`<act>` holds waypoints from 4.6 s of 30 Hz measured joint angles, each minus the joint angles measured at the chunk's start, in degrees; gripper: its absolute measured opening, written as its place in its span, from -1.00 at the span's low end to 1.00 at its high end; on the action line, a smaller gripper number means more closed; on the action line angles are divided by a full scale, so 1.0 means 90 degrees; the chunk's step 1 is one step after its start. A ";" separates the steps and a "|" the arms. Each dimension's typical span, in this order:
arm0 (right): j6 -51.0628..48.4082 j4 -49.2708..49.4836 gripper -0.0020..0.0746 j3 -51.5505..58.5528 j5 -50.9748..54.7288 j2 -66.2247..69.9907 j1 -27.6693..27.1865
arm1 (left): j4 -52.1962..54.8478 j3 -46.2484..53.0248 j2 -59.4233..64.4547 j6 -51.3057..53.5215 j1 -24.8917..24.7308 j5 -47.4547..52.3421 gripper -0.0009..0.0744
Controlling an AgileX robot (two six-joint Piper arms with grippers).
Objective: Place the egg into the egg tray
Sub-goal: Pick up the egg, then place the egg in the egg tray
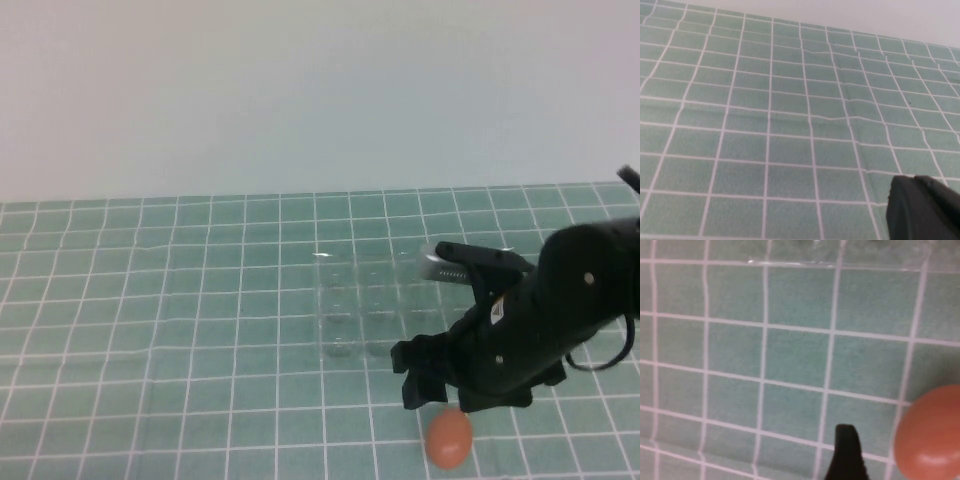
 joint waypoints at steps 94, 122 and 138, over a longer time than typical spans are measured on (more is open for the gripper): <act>-0.3401 -0.0881 0.05 -0.0390 -0.3444 0.0045 0.0000 | 0.0000 0.0000 0.0000 0.0000 0.0000 0.0000 -0.98; -0.1988 -0.3343 0.05 0.2298 -1.0872 0.1678 0.0005 | 0.0000 0.0000 0.0000 0.0000 0.0000 0.0000 -0.98; -0.0993 -0.3958 0.05 0.1730 -1.1031 0.2331 0.0005 | 0.0000 0.0000 0.0000 0.0000 0.0000 0.0000 -0.98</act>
